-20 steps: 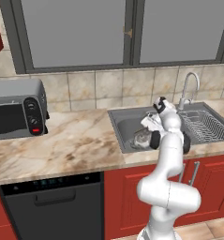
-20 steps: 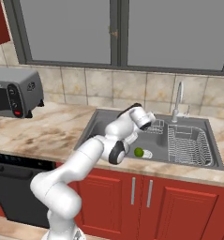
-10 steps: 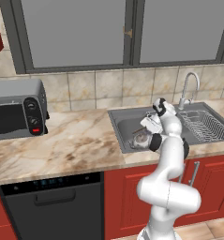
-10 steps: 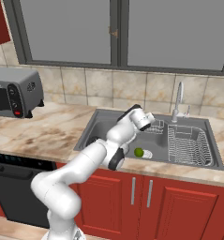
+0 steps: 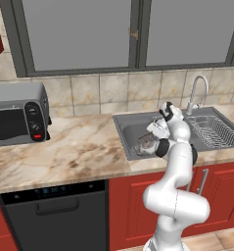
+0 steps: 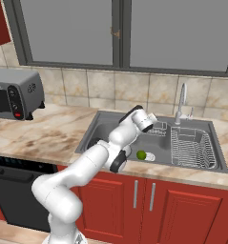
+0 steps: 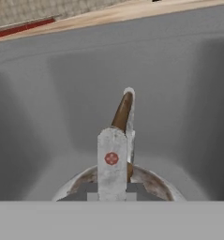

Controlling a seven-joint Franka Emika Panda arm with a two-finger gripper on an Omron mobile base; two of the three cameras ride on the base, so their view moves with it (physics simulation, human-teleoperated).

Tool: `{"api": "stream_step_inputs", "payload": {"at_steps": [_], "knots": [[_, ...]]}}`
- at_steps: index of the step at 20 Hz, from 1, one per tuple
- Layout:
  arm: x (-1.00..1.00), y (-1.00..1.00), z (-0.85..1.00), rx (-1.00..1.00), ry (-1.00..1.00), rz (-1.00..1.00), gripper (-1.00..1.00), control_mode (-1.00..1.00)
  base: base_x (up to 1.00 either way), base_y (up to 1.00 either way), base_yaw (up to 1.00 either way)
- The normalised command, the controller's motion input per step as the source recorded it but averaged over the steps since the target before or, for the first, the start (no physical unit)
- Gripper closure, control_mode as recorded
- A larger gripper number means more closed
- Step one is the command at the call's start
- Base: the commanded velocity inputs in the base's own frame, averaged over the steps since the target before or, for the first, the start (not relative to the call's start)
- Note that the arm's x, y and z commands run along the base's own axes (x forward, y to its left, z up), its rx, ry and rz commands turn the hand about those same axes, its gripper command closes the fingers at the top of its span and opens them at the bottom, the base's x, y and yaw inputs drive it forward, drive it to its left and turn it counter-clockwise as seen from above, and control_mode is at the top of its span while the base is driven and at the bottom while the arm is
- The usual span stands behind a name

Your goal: Open the cabinet, pick the kettle from the cabinet, and place it in the sink.

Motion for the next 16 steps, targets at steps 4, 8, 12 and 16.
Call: {"api": "stream_step_inputs", "payload": {"at_steps": [4, 8, 12, 16], "knots": [[0.42, -0.25, -0.33, 0.01, 0.11, 0.01, 1.0, -1.0, 0.0, 0.0, 0.0], [0.26, -0.27, -0.39, 0.03, 0.12, 0.03, 1.0, -1.0, 0.0, 0.0, 0.0], [0.22, -0.24, -0.39, 0.04, 0.16, 0.02, -1.0, -1.0, 0.0, 0.0, 0.0], [0.17, -0.24, -0.39, 0.06, 0.21, 0.0, -1.0, -1.0, 0.0, 0.0, 0.0]]}}
